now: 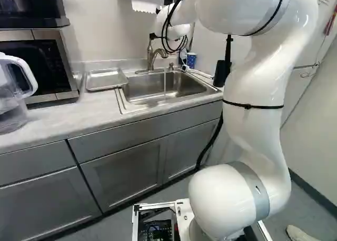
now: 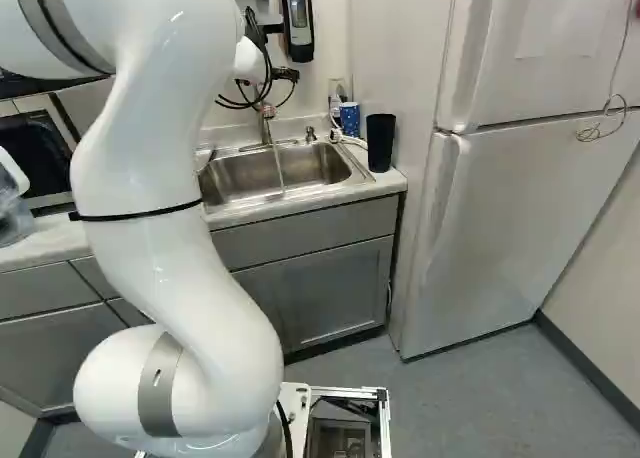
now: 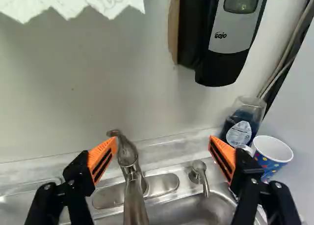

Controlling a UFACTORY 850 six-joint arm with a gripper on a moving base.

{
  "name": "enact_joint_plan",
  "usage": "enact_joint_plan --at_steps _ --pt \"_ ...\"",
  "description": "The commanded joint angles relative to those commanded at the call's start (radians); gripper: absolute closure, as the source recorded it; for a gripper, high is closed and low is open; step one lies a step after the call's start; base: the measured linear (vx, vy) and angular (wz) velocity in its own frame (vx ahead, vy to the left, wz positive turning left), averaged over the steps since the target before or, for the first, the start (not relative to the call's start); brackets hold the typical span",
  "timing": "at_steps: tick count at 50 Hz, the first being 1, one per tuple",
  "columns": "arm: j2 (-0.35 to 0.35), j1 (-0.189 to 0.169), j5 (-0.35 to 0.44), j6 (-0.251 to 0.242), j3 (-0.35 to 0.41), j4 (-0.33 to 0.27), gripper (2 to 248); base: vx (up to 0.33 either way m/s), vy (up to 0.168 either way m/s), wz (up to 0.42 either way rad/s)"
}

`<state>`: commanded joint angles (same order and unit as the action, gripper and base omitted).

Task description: Rinse the cup and place it in the tray

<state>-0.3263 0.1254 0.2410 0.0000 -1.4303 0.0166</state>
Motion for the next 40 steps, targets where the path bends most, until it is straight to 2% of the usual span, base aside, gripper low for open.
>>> enact_joint_plan --at_steps 40 --pt "0.179 0.018 -0.052 0.000 0.200 0.000 3 0.000 0.000 0.000"
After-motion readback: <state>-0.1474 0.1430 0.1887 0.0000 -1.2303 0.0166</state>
